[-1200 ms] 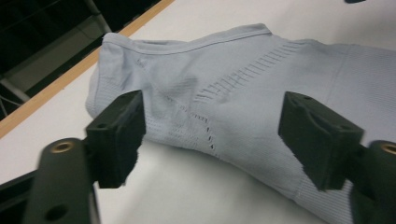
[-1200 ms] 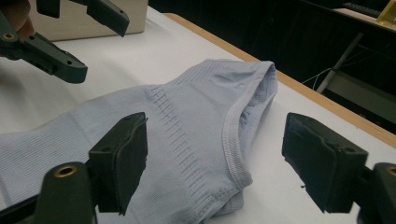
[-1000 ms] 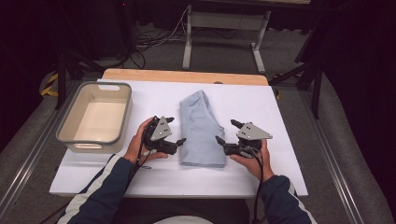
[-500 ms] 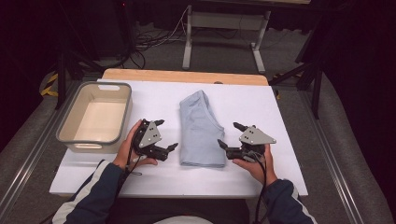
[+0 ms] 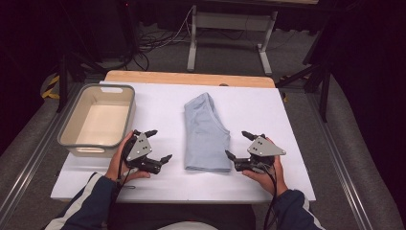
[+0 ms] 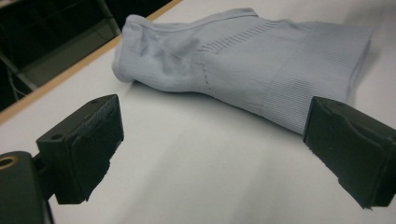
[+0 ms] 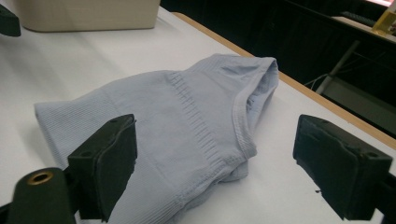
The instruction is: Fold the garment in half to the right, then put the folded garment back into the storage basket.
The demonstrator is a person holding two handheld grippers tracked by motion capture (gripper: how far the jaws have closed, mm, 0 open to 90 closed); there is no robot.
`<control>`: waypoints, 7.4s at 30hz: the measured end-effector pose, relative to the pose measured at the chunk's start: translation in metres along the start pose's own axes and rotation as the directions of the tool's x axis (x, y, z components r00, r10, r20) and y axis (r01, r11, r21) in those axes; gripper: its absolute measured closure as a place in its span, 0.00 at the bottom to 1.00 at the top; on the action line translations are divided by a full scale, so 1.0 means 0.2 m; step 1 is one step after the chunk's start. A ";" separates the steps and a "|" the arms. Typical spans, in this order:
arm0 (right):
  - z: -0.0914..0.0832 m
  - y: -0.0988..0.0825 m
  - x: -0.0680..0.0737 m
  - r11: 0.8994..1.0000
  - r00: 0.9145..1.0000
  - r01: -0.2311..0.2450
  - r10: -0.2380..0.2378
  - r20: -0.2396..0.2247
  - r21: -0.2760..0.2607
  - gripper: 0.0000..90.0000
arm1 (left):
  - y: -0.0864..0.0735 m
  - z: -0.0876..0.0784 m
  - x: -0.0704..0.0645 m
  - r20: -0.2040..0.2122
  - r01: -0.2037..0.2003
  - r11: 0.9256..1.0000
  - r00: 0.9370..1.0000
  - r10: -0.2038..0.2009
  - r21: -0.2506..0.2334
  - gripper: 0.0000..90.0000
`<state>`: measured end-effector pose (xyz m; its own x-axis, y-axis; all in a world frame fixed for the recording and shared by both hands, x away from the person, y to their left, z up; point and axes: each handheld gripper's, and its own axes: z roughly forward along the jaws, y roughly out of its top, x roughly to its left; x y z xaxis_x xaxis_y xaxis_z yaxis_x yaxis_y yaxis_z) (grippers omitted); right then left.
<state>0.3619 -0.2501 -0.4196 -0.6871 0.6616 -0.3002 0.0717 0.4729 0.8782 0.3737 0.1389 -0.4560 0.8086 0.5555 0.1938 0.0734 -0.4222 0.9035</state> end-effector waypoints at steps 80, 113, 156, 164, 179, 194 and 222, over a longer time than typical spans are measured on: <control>-0.05 -0.16 0.07 0.997 0.999 0.021 -0.023 0.028 0.072 0.32 | -0.02 -0.06 0.06 0.101 0.259 0.957 0.957 -0.272 0.128 0.13; -0.03 -0.18 0.07 0.993 0.999 0.025 -0.028 0.016 0.117 0.27 | 0.15 0.70 0.15 0.204 0.511 0.777 0.771 -0.603 0.368 0.10; -0.06 -0.21 0.02 0.992 0.999 -0.037 0.037 0.000 0.117 0.27 | 0.31 0.66 0.07 0.255 0.418 0.900 0.863 -0.435 0.121 0.83; -0.06 -0.21 0.01 0.994 0.999 -0.036 0.034 0.015 0.106 0.27 | 0.32 0.59 0.07 0.260 0.380 0.920 0.883 -0.390 0.092 0.83; -0.07 -0.21 0.01 0.995 0.999 -0.036 0.033 0.026 0.098 0.27 | 0.32 0.46 0.05 0.274 0.316 0.947 0.908 -0.318 0.051 0.83; -0.07 -0.20 0.02 0.996 1.000 -0.022 0.020 0.023 0.085 0.27 | 0.31 0.34 0.05 0.260 0.276 0.961 0.928 -0.267 0.001 0.83; -0.10 -0.18 0.02 0.998 0.999 -0.017 0.015 0.038 0.057 0.23 | 0.33 0.14 0.17 0.221 0.309 0.947 0.933 -0.284 -0.086 0.83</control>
<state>0.3422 -0.2763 -0.4456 -0.6579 0.6904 -0.3009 0.1249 0.4940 0.8604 0.4226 0.1111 -0.4004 0.8626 0.4798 -0.1605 0.2691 -0.1664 0.9486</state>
